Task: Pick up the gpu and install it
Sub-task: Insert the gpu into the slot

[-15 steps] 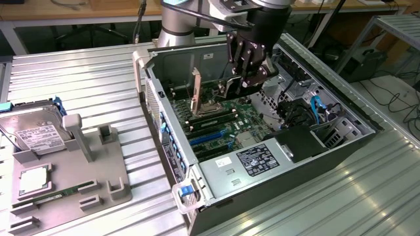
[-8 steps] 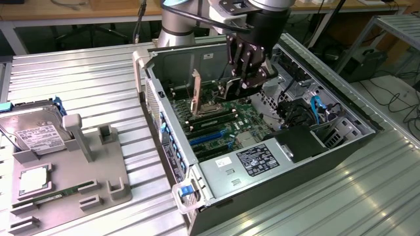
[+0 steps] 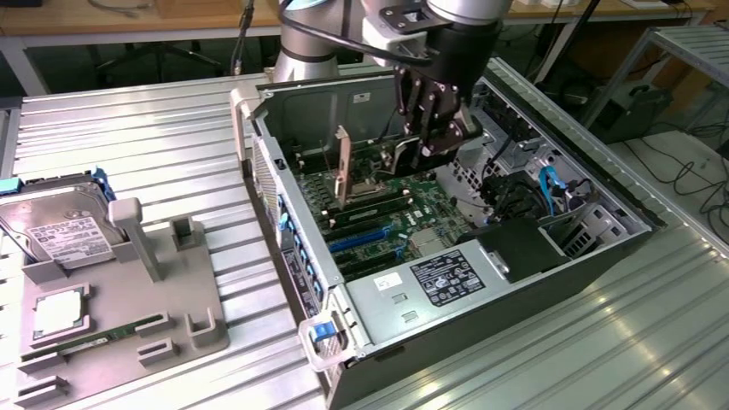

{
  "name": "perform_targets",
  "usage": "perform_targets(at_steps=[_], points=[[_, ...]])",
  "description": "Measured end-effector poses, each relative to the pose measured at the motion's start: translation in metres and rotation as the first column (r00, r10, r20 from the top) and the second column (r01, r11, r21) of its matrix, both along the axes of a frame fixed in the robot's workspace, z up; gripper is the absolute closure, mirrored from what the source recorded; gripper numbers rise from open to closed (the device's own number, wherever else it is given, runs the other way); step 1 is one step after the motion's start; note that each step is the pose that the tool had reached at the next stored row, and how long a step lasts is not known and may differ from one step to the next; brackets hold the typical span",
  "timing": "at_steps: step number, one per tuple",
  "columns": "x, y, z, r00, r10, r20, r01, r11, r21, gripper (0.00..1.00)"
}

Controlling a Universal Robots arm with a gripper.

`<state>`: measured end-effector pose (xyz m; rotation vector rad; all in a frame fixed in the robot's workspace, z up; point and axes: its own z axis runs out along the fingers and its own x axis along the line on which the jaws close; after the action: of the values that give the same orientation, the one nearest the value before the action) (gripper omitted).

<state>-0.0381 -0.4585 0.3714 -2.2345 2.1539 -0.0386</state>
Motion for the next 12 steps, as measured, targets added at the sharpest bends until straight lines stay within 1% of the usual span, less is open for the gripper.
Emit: perform_targets(at_steps=[6, 7, 9, 12], points=[[0.0, 0.0, -0.0038, 0.9995, 0.0, 0.0307, 0.0, 1.0, 0.0001, 0.73], [0.0, 0.0, -0.0047, 0.9993, 0.0, 0.037, 0.0, 1.0, 0.0, 0.73], [0.0, 0.0, -0.006, 0.999, 0.0, 0.0454, 0.0, 1.0, 0.0001, 0.73], [0.0, 0.0, -0.0078, 0.9982, 0.0, 0.0601, 0.0, 1.0, 0.0, 0.73]])
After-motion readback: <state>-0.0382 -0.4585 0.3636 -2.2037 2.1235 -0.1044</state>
